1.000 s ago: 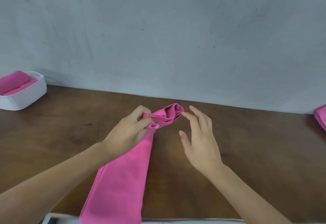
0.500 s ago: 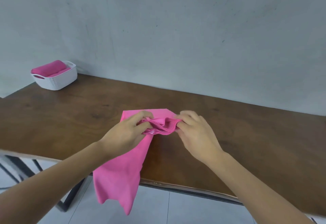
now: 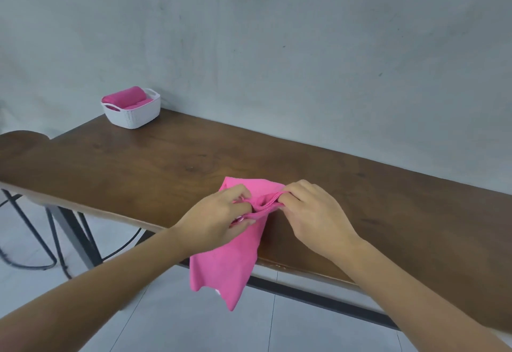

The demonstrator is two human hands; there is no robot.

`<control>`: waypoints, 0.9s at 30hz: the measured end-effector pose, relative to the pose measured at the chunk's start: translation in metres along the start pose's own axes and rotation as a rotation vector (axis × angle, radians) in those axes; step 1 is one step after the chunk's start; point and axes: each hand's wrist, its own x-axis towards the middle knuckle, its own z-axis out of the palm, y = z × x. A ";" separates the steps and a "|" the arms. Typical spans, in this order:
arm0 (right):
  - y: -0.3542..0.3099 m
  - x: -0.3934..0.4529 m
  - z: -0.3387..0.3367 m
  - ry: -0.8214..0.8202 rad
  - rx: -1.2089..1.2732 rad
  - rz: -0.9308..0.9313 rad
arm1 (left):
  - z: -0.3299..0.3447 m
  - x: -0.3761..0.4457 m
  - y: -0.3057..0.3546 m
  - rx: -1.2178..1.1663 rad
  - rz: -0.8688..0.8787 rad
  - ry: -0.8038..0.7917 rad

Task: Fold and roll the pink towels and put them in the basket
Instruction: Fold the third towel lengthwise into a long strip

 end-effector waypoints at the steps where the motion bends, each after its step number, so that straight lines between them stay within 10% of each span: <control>1: -0.009 0.001 -0.002 -0.005 -0.017 -0.010 | -0.007 -0.009 -0.003 -0.053 -0.055 -0.006; 27: -0.309 0.041 -0.036 -0.062 0.139 -0.031 | -0.151 -0.290 -0.005 -0.354 -0.564 0.332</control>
